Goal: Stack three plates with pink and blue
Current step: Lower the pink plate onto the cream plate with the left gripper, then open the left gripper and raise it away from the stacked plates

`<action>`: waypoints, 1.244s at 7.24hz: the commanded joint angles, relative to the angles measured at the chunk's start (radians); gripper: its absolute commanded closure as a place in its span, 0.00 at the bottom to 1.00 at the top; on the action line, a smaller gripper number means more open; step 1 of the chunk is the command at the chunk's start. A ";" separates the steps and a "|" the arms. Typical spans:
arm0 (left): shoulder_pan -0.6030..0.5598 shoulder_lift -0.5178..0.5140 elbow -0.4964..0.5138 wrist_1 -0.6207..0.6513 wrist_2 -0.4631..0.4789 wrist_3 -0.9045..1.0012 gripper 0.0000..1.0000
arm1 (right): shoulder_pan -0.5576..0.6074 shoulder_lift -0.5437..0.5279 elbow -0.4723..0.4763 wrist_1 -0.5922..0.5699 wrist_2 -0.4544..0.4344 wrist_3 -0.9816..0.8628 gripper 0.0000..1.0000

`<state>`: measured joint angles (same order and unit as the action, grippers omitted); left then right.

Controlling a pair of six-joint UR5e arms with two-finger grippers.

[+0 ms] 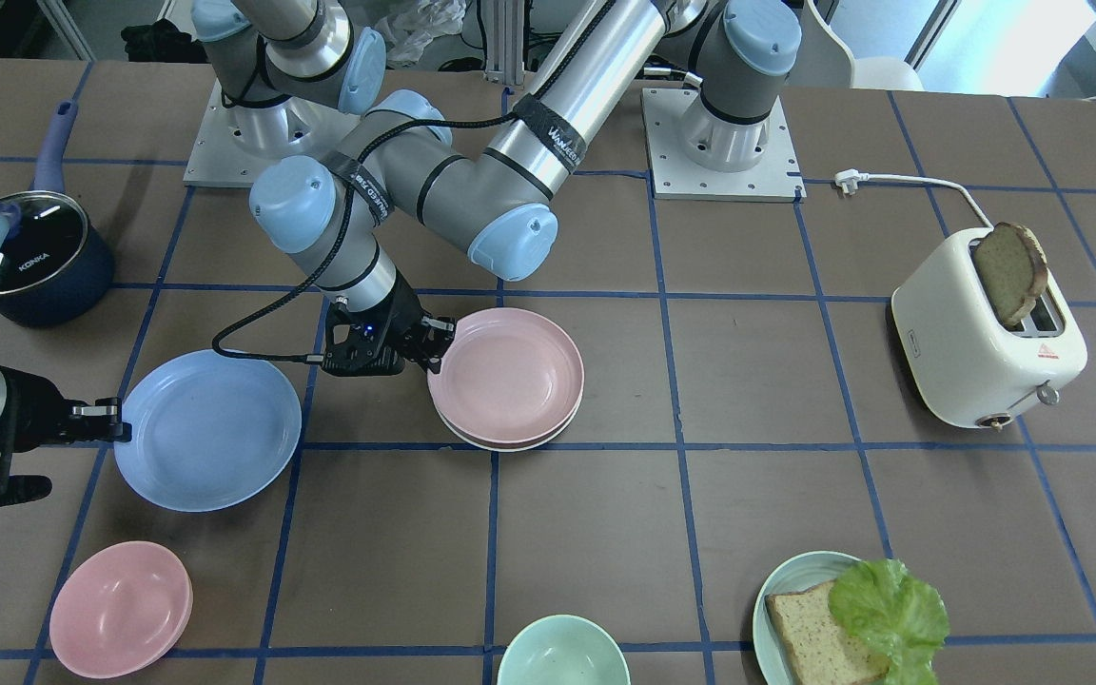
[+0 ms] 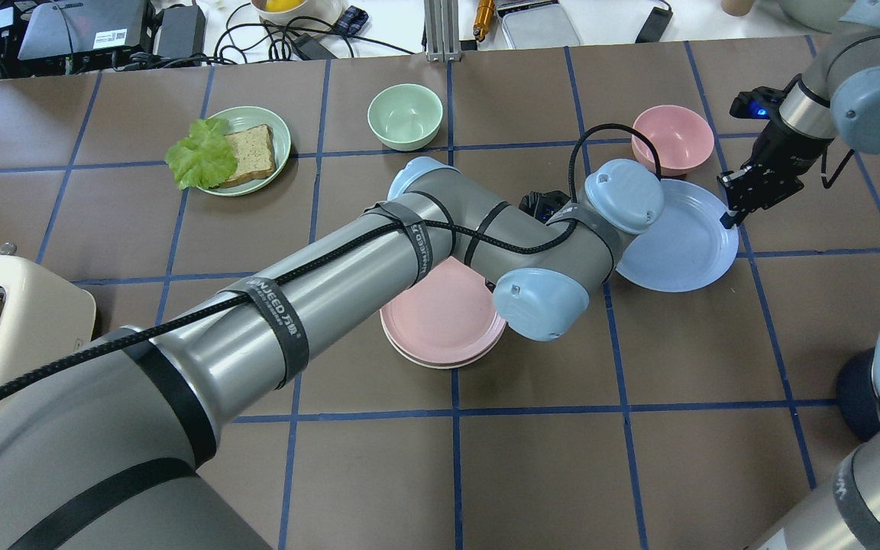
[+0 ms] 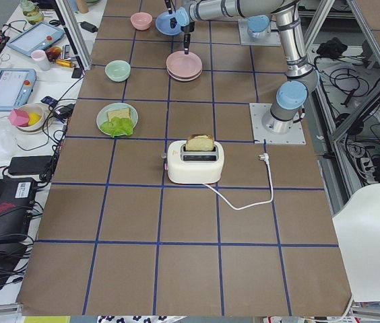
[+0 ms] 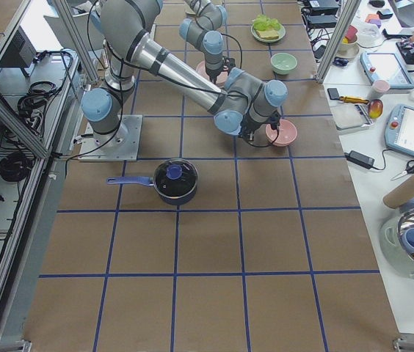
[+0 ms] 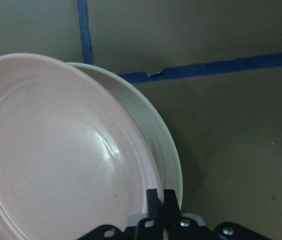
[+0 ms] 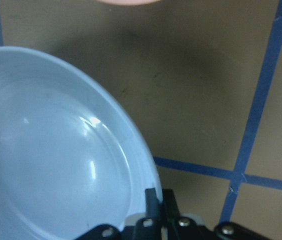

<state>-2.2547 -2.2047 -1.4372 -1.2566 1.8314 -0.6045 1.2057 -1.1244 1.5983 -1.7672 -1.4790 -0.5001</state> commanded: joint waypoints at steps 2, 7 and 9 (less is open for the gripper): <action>0.010 -0.001 0.001 -0.029 0.014 0.049 0.34 | 0.000 0.000 0.002 0.000 0.002 0.002 1.00; 0.046 0.031 0.125 -0.102 0.000 0.048 0.01 | 0.006 -0.005 0.003 0.002 0.022 0.008 1.00; 0.090 0.077 0.179 -0.206 0.005 0.063 0.02 | 0.011 -0.008 0.018 0.024 0.057 0.009 1.00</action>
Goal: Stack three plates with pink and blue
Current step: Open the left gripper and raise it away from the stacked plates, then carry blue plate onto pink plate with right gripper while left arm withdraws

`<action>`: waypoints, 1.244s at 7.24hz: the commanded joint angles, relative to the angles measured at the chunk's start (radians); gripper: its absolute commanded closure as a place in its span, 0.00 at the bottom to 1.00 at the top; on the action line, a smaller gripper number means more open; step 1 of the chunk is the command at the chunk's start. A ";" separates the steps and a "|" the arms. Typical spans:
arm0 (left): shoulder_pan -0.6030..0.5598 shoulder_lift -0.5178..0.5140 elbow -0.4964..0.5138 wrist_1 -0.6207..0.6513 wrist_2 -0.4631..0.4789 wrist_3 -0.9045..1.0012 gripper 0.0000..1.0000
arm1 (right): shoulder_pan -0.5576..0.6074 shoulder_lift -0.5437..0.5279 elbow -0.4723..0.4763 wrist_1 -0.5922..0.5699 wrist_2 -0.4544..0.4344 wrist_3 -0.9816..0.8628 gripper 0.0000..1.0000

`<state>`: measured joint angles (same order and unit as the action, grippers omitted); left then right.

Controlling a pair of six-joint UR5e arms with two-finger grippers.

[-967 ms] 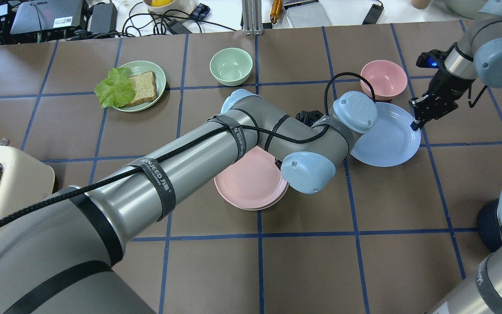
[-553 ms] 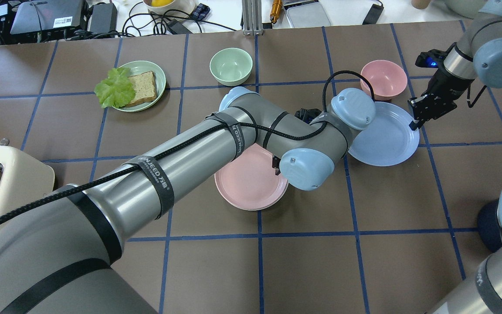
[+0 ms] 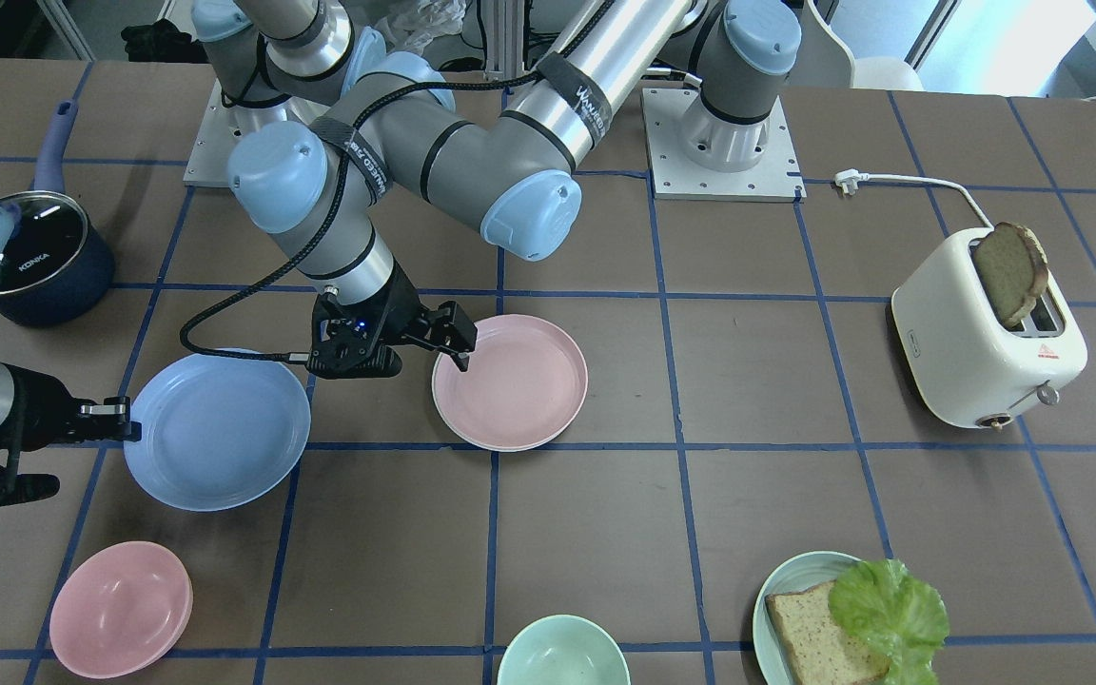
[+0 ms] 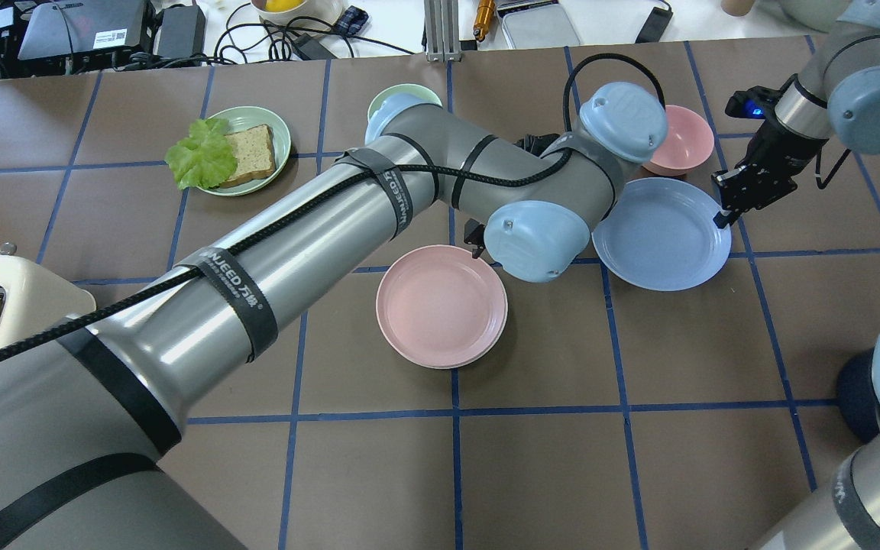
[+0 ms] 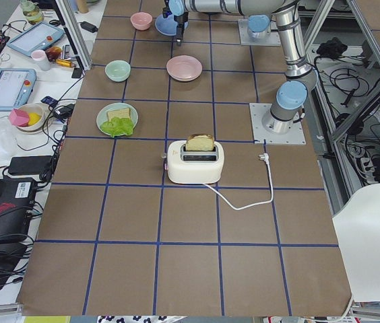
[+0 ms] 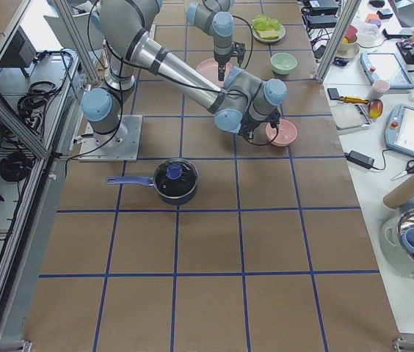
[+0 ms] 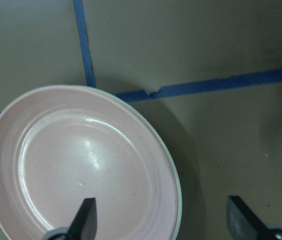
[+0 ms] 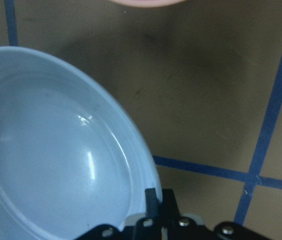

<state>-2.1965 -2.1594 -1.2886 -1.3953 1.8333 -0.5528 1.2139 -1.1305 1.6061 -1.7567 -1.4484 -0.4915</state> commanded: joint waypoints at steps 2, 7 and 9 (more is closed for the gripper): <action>0.113 0.123 0.032 -0.082 -0.005 0.127 0.00 | 0.073 -0.033 0.038 0.020 0.075 0.055 1.00; 0.332 0.255 0.037 -0.126 -0.126 0.381 0.00 | 0.427 -0.109 0.145 -0.148 0.166 0.570 1.00; 0.411 0.285 0.046 -0.126 -0.195 0.433 0.00 | 0.499 -0.107 0.236 -0.283 0.160 0.591 1.00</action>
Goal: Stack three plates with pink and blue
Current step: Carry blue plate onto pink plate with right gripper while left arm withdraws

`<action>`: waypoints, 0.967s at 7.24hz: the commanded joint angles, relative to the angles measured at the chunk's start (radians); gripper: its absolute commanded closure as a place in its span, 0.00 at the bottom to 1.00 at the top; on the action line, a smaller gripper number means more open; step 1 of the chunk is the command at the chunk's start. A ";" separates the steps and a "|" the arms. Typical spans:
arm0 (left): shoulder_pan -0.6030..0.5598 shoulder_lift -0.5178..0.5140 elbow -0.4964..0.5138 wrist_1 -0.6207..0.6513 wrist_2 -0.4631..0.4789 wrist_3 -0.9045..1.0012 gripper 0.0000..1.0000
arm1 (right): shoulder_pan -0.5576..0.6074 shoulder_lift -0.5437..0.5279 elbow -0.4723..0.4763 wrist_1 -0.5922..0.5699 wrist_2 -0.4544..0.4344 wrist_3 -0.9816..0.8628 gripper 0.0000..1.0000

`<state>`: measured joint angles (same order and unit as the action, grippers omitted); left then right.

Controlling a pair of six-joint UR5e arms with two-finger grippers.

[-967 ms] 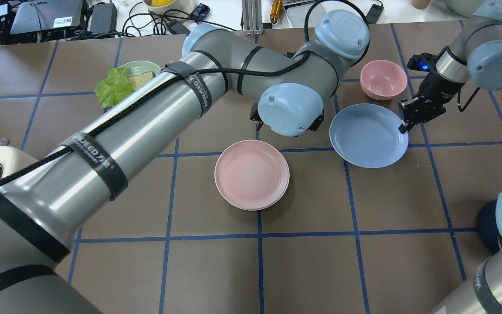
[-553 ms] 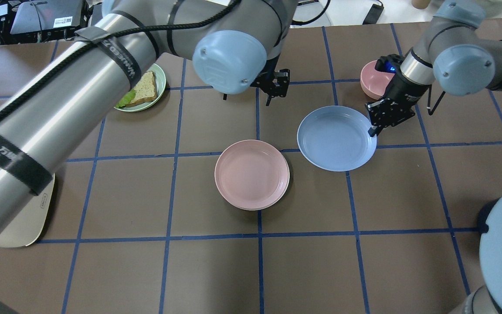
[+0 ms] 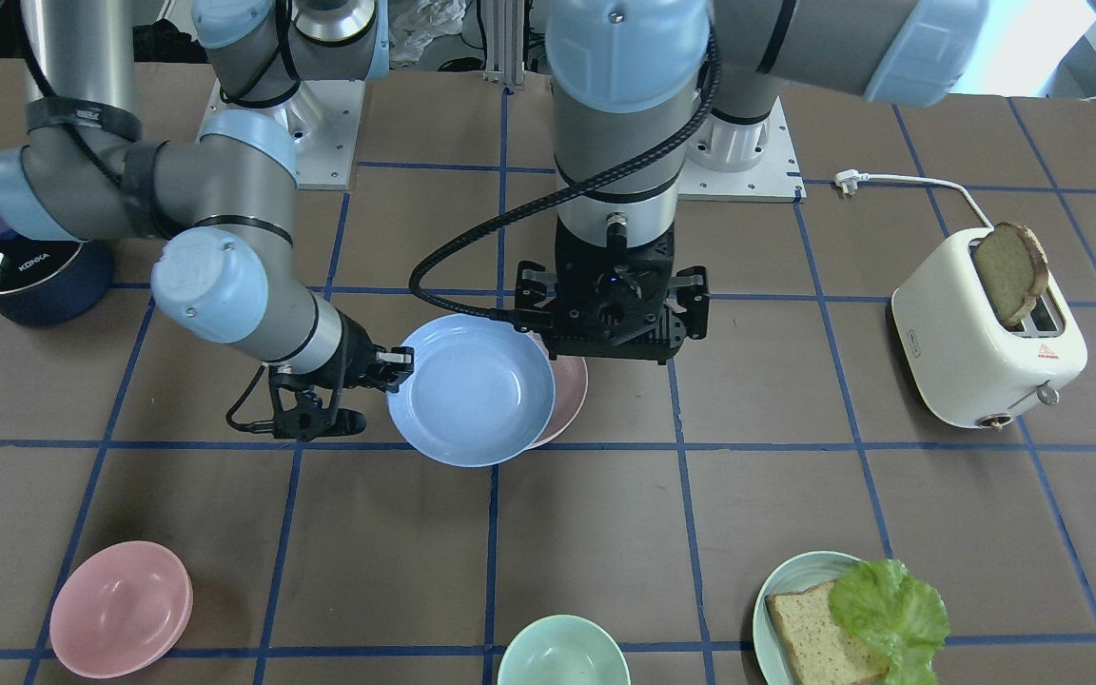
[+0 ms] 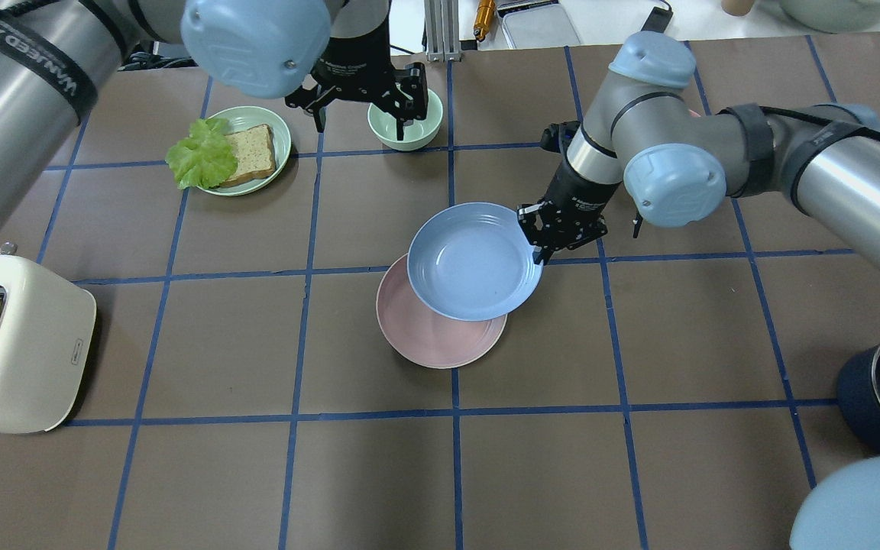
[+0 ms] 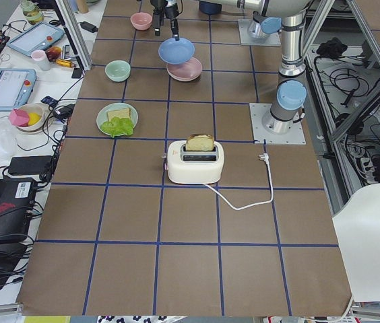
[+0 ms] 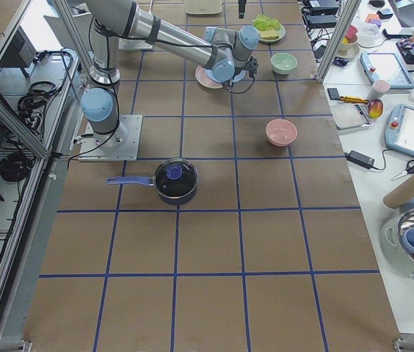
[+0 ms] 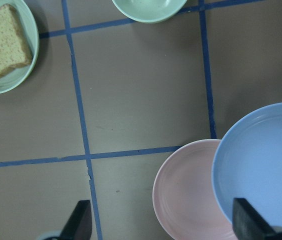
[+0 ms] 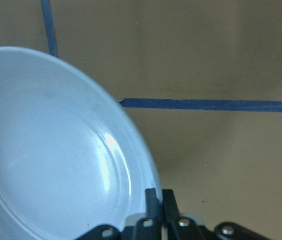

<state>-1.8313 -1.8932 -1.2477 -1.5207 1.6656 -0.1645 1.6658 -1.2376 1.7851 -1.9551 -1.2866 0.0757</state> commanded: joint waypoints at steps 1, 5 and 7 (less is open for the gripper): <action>0.072 0.031 0.008 -0.001 -0.030 0.081 0.00 | 0.051 -0.002 0.097 -0.118 -0.005 0.023 1.00; 0.165 0.086 0.005 -0.019 -0.032 0.205 0.00 | 0.080 0.001 0.085 -0.182 -0.022 0.079 0.00; 0.179 0.135 -0.002 -0.070 -0.114 0.206 0.00 | 0.078 -0.019 -0.008 -0.145 -0.148 0.061 0.00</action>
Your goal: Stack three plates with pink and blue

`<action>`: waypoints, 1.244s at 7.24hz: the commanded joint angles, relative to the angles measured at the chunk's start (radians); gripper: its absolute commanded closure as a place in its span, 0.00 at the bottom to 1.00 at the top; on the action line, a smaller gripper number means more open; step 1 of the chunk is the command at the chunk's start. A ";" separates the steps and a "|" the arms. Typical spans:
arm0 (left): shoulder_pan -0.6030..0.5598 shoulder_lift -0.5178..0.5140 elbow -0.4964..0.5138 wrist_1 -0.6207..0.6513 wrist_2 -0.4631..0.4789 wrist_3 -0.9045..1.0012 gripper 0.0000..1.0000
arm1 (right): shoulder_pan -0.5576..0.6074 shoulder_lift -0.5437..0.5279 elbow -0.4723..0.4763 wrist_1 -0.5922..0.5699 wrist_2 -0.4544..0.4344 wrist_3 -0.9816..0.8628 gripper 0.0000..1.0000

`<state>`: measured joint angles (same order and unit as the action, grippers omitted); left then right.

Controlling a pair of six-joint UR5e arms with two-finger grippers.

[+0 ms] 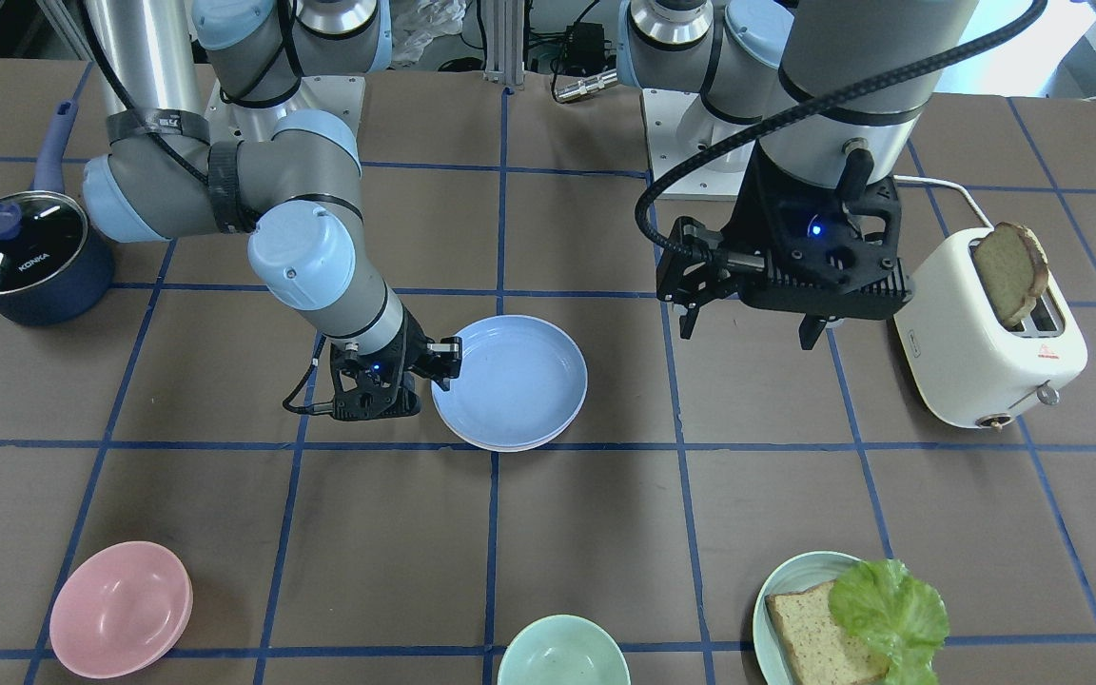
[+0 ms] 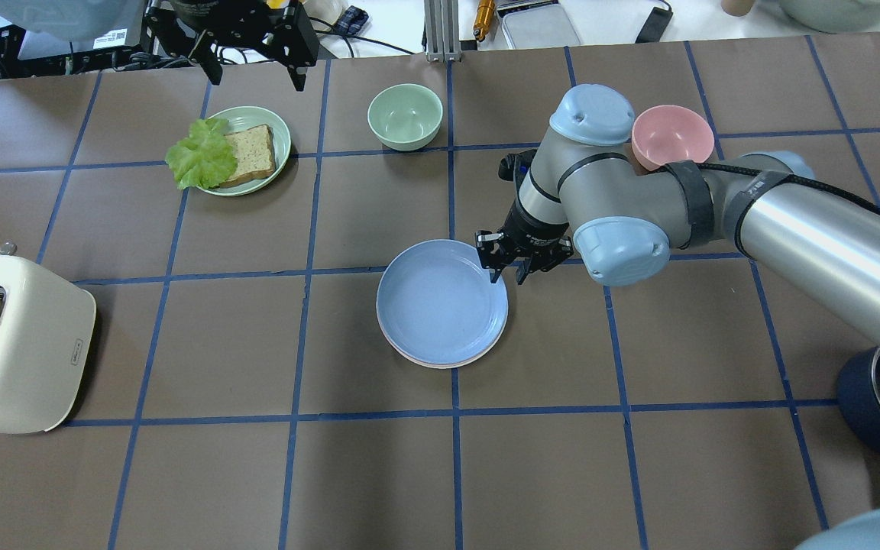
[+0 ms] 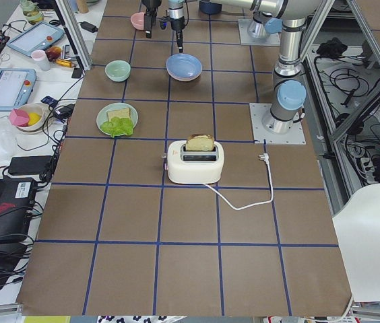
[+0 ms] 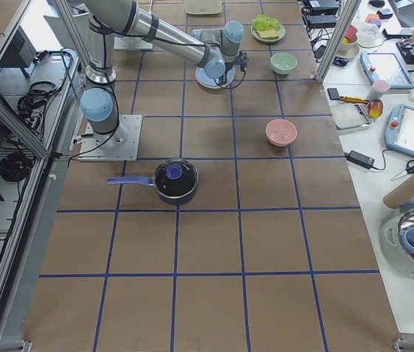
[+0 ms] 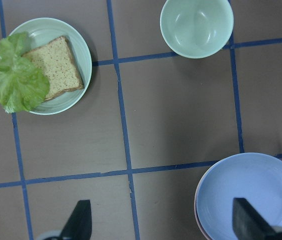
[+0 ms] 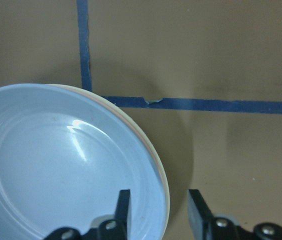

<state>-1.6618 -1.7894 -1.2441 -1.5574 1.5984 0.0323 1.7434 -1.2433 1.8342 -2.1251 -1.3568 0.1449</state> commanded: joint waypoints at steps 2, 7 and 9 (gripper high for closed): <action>0.031 0.091 -0.011 -0.100 -0.043 0.049 0.00 | -0.030 -0.071 -0.180 0.202 -0.129 -0.043 0.00; 0.082 0.224 -0.145 -0.261 -0.057 0.034 0.04 | -0.073 -0.260 -0.357 0.508 -0.229 -0.123 0.00; 0.100 0.272 -0.201 -0.259 -0.046 0.054 0.00 | -0.120 -0.266 -0.363 0.569 -0.226 -0.158 0.00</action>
<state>-1.5730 -1.5448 -1.4093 -1.8170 1.5476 0.0784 1.6502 -1.5033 1.4750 -1.5859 -1.5839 0.0091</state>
